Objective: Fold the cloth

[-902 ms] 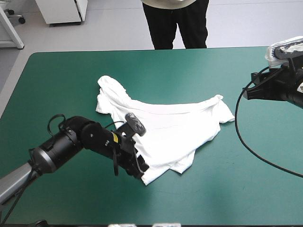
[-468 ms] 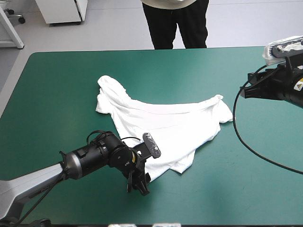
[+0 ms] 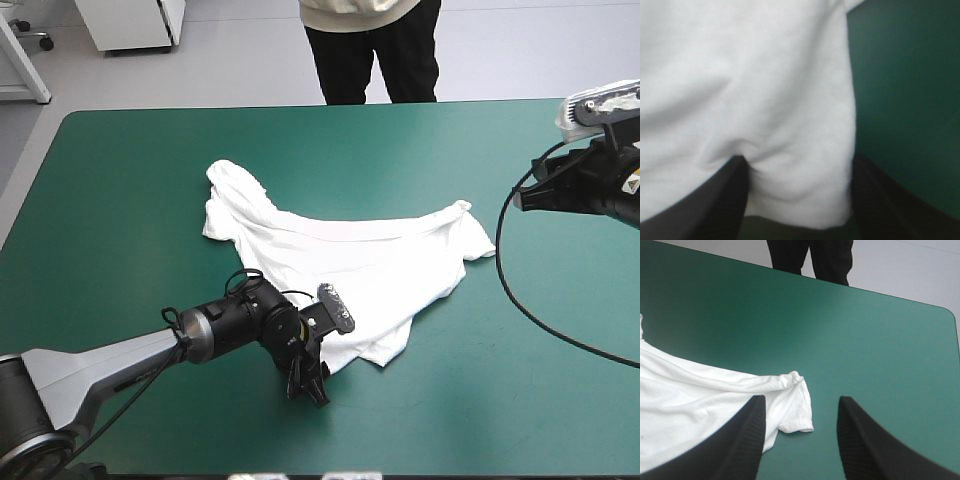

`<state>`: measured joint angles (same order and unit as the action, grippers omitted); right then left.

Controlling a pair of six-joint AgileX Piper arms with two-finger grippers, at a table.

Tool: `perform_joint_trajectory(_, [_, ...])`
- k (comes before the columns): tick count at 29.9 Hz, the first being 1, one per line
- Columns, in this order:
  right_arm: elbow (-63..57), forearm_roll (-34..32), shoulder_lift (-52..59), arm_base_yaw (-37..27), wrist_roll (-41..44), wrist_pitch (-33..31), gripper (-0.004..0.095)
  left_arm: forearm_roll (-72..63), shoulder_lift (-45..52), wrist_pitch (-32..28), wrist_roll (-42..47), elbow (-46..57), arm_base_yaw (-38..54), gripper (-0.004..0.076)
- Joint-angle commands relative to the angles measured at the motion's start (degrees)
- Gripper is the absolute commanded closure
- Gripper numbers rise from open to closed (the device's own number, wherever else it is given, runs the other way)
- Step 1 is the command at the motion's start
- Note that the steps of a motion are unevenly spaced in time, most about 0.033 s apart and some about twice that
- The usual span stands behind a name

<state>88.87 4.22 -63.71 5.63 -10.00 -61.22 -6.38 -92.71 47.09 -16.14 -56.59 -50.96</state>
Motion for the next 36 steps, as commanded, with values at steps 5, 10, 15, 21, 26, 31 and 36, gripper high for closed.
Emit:
perform_joint_trajectory(5, [-3.65, -3.77, -1.25, -0.36, 2.88, 2.59, 0.0486, -1.33, -0.97, 0.56, 2.94, 0.27, -0.40, 0.0727])
perform_joint_trajectory(10, [-9.54, -4.22, -6.67, -0.36, 2.88, 1.90, 0.0486, -1.34, -0.75, 2.46, 3.94, 0.27, -0.40, 0.0733])
perform_joint_trajectory(15, [-11.13, -3.88, -15.55, -0.40, 2.88, 5.39, 0.0483, -1.46, -0.75, 2.78, 3.94, 0.27, -0.40, 0.0733])
perform_joint_trajectory(21, [-10.79, 3.66, -26.37, -4.14, -0.26, 9.14, 0.0458, -1.59, -0.75, 2.66, 4.82, 0.27, -0.40, 0.0733])
perform_joint_trajectory(26, [-10.79, 3.89, -32.05, -4.95, -0.38, 13.03, 0.0435, -1.69, -0.75, 2.32, 4.98, 0.27, -0.40, 0.0733])
perform_joint_trajectory(31, [-10.79, 4.01, -36.52, -4.95, -0.38, 14.87, 0.0435, -1.60, -0.75, 1.52, 5.87, 0.27, -0.40, 0.0733])
perform_joint_trajectory(36, [-10.79, 5.80, -40.04, -4.95, -1.71, 14.74, 0.0436, -1.60, -0.75, 1.07, 6.10, 0.27, -0.40, 0.0733])
